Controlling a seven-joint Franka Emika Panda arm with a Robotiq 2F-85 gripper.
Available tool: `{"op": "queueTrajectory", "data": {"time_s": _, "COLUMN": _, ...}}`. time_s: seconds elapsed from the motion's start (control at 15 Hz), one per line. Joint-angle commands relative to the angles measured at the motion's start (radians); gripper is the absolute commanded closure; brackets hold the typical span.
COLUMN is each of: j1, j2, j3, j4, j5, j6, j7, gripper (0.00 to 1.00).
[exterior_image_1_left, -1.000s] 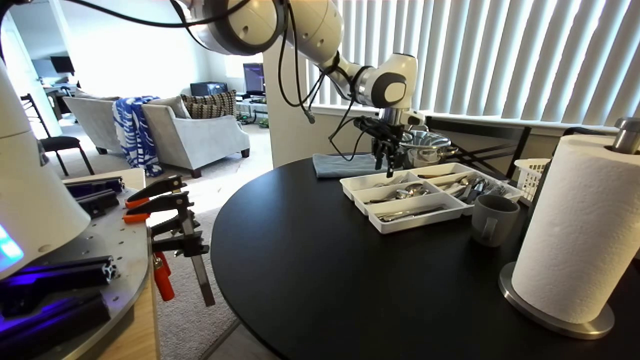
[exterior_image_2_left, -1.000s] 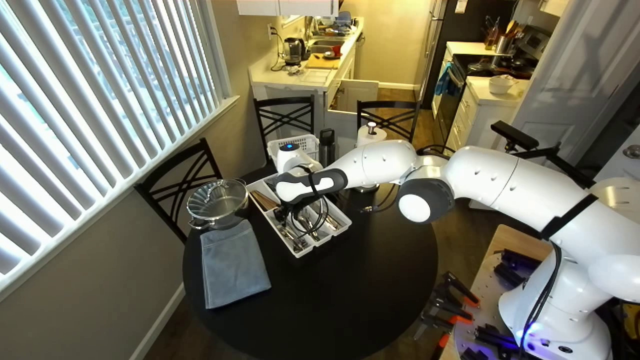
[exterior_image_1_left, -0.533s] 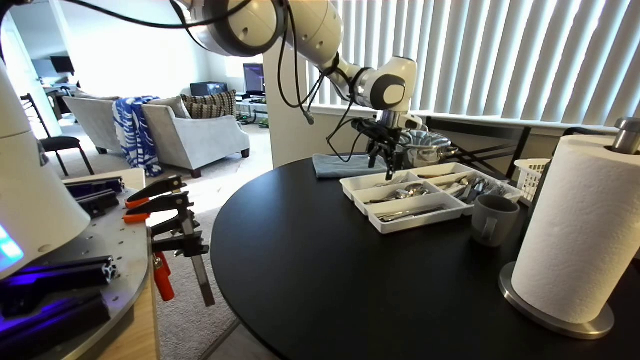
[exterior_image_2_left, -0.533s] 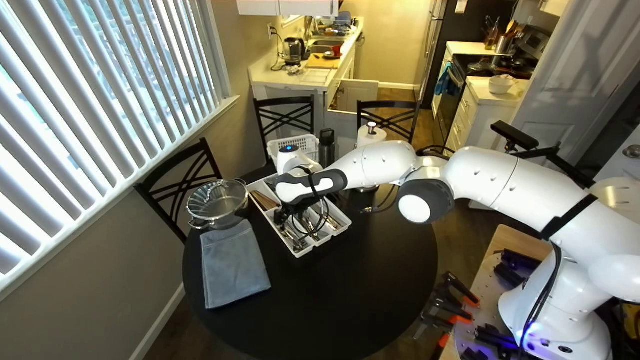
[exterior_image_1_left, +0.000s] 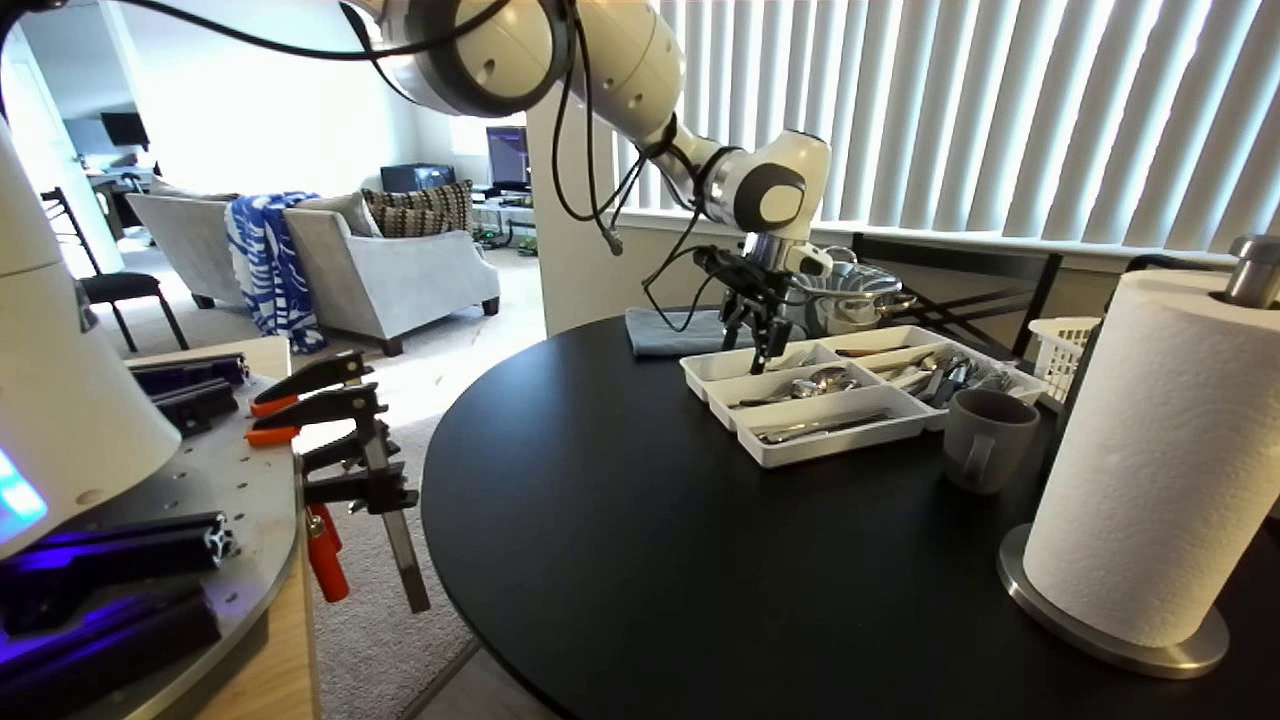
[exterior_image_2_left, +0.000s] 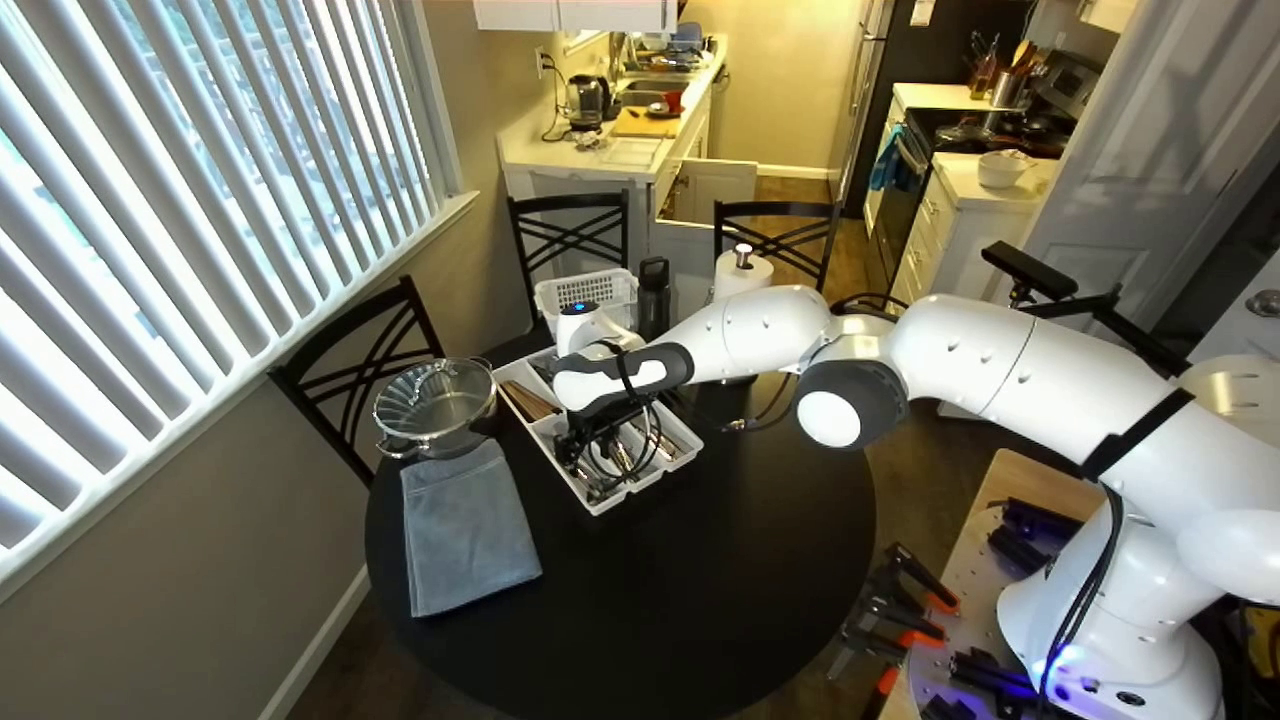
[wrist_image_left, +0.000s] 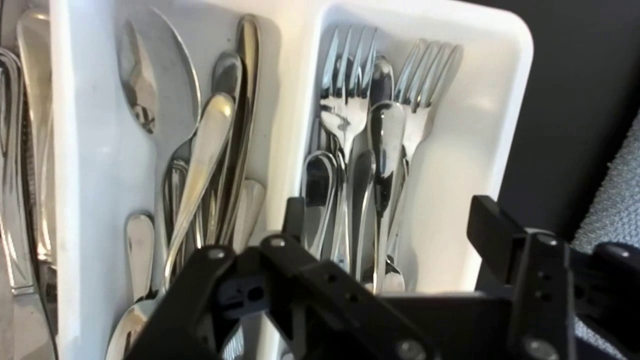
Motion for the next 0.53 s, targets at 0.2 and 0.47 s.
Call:
{"op": "queueTrajectory", "data": {"time_s": 0.2, "j1": 0.009, "j2": 0.000, "j3": -0.029, "j4": -0.050, "j5": 0.013, "j6": 0.113, "j7": -0.004, "gripper": 0.11}}
{"op": "queueTrajectory", "data": {"time_s": 0.47, "j1": 0.008, "j2": 0.000, "j3": -0.027, "j4": -0.070, "j5": 0.012, "j6": 0.175, "j7": -0.018, "gripper": 0.29}}
